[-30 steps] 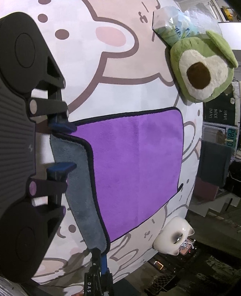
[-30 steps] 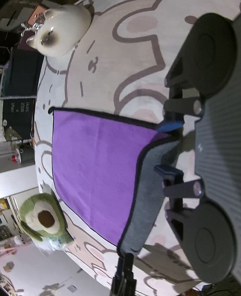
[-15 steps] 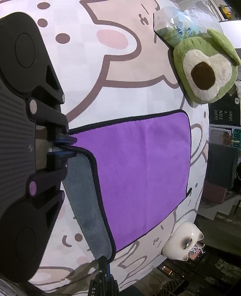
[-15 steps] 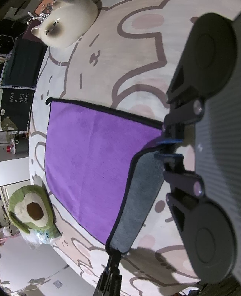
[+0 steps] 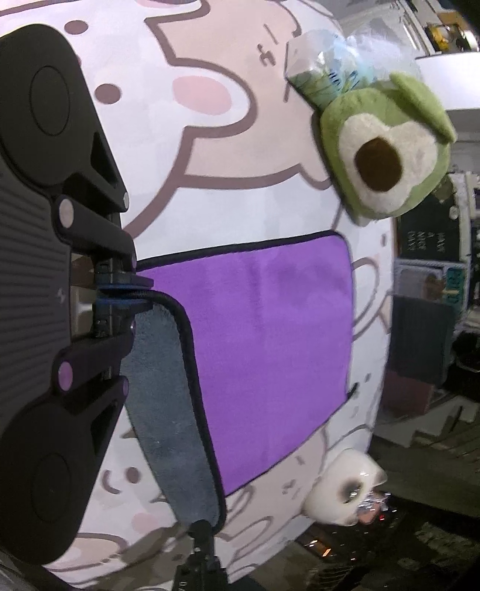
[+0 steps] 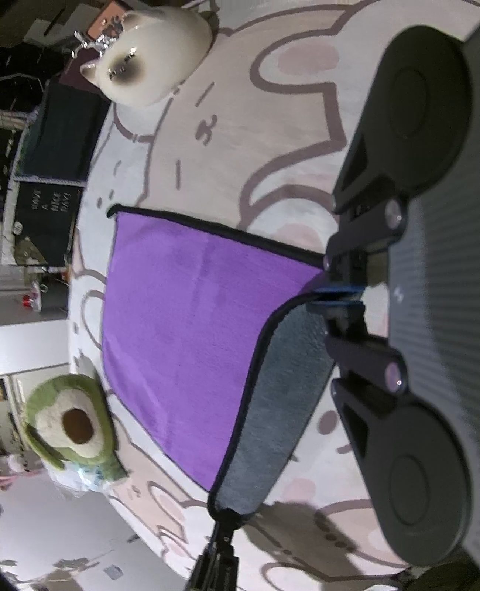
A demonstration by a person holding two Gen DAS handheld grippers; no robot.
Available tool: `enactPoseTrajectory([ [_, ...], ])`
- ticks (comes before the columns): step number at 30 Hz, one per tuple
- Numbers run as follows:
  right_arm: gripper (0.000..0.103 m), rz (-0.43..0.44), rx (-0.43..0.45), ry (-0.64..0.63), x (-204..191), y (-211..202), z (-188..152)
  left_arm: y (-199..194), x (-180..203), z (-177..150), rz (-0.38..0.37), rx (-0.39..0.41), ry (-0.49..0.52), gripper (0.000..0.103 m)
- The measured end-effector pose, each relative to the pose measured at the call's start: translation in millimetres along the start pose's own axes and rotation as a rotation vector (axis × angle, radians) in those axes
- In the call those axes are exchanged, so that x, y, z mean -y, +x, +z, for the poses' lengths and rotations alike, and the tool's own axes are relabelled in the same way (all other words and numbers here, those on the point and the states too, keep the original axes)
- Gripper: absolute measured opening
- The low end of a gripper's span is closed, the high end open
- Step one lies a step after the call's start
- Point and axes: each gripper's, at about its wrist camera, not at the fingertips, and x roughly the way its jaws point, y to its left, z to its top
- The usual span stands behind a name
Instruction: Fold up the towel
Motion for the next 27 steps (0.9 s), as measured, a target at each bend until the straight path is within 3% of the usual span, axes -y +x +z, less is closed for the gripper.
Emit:
enactPoseTrajectory([
  [13, 0.005, -0.041, 0.150, 0.036, 6, -16, 27, -23, 5, 26, 0.045, 0.166, -0.027, 0.005],
  [27, 0.005, -0.059, 0.248, 0.040, 13, -8, 66, -11, -4, 62, 0.069, 0.243, -0.031, 0.005],
])
